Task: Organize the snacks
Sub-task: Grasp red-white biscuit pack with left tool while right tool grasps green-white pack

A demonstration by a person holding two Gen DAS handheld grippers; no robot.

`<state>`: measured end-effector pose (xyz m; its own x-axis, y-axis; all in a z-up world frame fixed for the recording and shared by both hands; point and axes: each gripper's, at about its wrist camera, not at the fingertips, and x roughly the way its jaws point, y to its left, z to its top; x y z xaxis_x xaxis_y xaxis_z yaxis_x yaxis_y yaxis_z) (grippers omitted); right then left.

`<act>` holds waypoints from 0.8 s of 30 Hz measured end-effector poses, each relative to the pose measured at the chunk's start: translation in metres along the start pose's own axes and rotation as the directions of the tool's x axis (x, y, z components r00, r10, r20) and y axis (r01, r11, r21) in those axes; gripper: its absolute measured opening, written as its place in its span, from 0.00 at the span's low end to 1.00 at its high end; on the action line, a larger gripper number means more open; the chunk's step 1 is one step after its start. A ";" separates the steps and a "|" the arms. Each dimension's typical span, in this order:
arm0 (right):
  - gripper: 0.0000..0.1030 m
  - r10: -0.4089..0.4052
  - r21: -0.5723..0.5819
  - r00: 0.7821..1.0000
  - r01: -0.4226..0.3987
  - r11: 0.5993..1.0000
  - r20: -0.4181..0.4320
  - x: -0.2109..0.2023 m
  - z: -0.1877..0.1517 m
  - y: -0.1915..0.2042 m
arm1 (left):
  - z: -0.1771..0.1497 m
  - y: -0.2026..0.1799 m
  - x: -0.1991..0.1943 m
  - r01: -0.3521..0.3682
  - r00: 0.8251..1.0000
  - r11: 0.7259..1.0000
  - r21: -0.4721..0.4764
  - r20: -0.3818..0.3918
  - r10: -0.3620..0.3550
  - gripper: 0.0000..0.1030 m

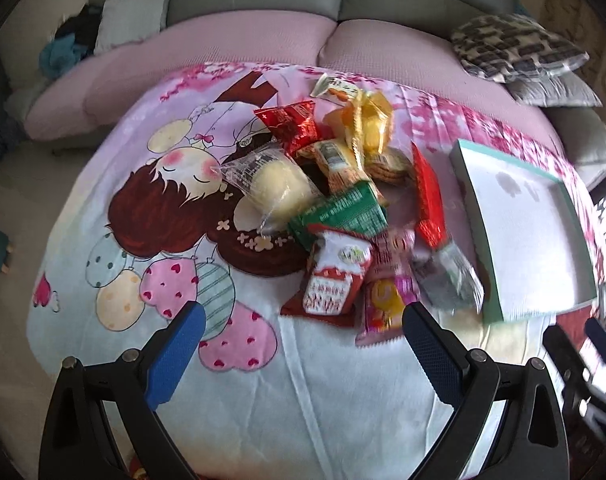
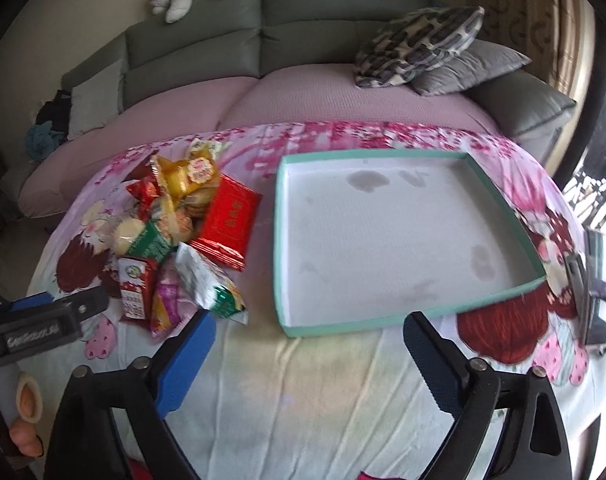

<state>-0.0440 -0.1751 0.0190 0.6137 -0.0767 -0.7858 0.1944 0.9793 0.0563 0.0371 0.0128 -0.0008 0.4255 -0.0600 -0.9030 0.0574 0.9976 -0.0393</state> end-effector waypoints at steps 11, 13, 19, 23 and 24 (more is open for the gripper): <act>0.69 0.152 -0.088 0.983 -0.161 0.983 -0.107 0.047 0.009 0.044 | 0.018 0.007 0.037 0.044 0.996 0.998 -0.045 -0.073 -0.047 0.80; 0.64 0.167 -0.092 0.978 -0.179 0.980 -0.121 0.054 0.009 0.048 | 0.018 0.007 0.043 0.056 0.995 0.997 -0.047 -0.081 -0.060 0.79; 0.47 0.196 -0.116 0.968 -0.215 0.970 -0.155 0.073 0.010 0.059 | 0.019 0.001 0.056 0.084 0.990 0.996 -0.028 -0.110 -0.087 0.70; 0.41 0.202 -0.122 0.965 -0.224 0.967 -0.168 0.083 0.009 0.063 | 0.017 -0.001 0.068 0.117 0.983 0.993 -0.033 -0.141 -0.120 0.60; 0.41 0.205 -0.123 0.964 -0.227 0.966 -0.168 0.084 0.009 0.063 | 0.017 -0.002 0.071 0.118 0.982 0.993 -0.033 -0.144 -0.121 0.59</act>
<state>0.0272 -0.1216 -0.0380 0.5031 0.1587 -0.8495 -0.0459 0.9865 0.1571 0.0827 0.0063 -0.0571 0.2811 -0.1749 -0.9436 0.0776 0.9842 -0.1593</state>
